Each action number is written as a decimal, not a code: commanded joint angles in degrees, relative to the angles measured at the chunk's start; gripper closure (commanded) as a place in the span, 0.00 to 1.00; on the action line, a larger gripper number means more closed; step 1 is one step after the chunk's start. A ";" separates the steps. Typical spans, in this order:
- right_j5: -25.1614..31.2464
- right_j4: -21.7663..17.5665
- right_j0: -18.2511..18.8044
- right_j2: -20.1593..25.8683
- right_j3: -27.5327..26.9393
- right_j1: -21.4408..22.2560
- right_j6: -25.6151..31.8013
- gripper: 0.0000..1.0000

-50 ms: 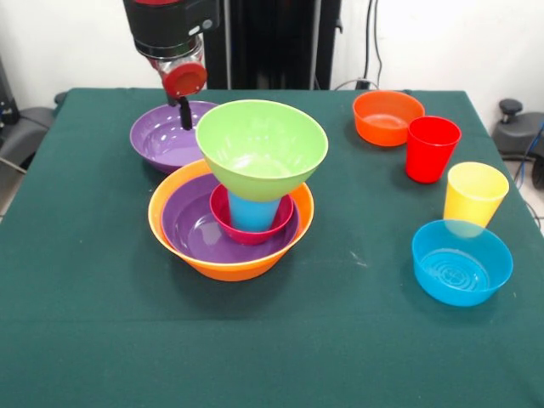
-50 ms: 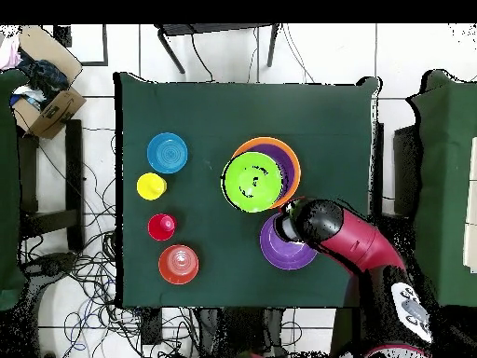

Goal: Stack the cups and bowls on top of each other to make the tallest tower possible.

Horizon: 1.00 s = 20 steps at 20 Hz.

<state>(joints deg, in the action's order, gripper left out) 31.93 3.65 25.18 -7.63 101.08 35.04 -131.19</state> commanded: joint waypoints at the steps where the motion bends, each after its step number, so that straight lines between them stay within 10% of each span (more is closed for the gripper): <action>1: -1.16 -4.42 1.92 5.92 3.98 -0.48 4.13 0.00; 20: -12.57 -11.27 8.78 7.92 9.37 -4.87 2.30 0.00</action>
<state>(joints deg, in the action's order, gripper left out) 26.95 -2.52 33.16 -6.46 106.95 35.05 -131.19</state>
